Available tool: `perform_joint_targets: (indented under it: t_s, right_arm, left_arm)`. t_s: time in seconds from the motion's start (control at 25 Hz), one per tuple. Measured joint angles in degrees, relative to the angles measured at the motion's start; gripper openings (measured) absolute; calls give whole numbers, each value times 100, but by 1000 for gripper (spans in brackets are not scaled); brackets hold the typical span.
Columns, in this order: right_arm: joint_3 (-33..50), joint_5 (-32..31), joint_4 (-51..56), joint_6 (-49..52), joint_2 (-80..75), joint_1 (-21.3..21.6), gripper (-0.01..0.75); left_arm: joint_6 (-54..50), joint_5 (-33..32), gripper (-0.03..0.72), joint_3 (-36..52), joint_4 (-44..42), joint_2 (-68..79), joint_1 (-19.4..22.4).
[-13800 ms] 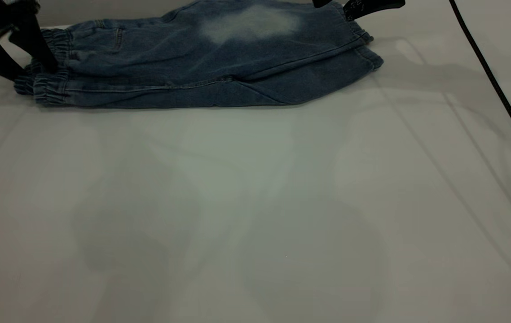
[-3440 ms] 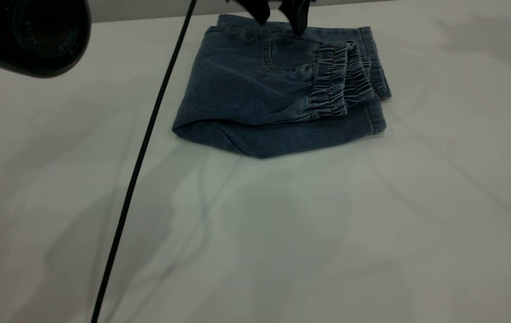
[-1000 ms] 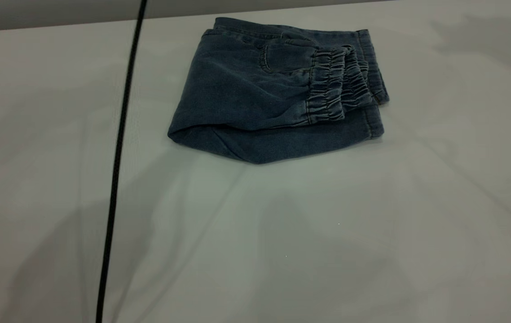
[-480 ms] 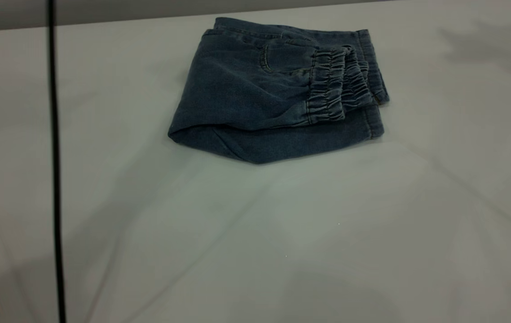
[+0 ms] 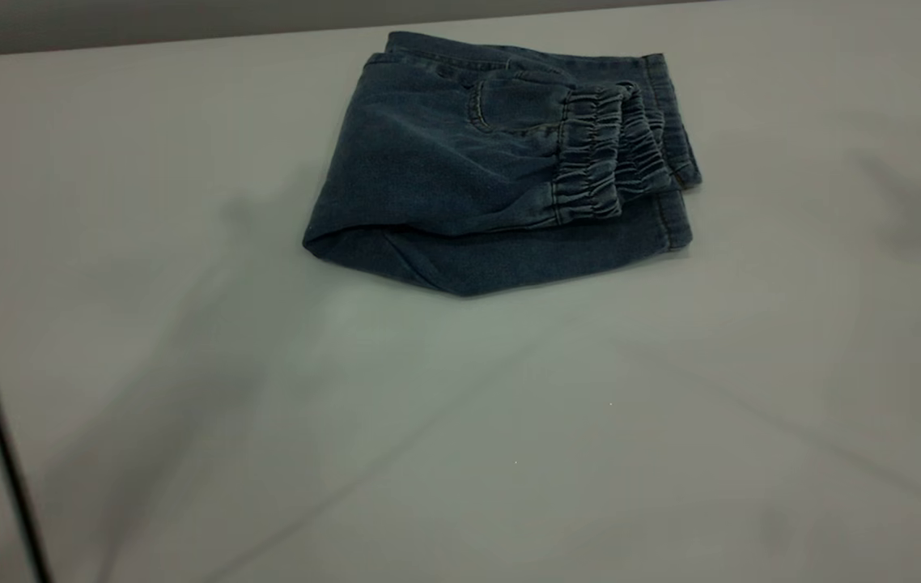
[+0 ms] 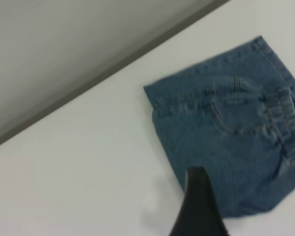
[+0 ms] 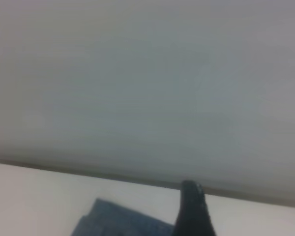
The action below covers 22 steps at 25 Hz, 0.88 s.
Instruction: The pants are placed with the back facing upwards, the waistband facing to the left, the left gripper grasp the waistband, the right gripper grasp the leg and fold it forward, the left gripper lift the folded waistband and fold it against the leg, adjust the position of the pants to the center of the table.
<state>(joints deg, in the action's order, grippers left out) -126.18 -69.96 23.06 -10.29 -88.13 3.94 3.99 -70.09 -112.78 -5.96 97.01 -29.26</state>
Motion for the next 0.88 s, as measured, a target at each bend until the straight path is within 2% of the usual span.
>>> perform_joint_targets:
  t_s: [0.36,0.56,0.88]
  right_arm:
    - [2177,0,877,-310,2106,0,434]
    - [3387,0,938,-435,3123,0,434]
    - [5208,0,1159,-921,4760,0,434]
  left_arm:
    - [-551,5,470,1278,44,-1826,0]
    - [-627,7,470,2096,321,-2765,0]
    - [-585,9,470,3734,304,-4277,0]
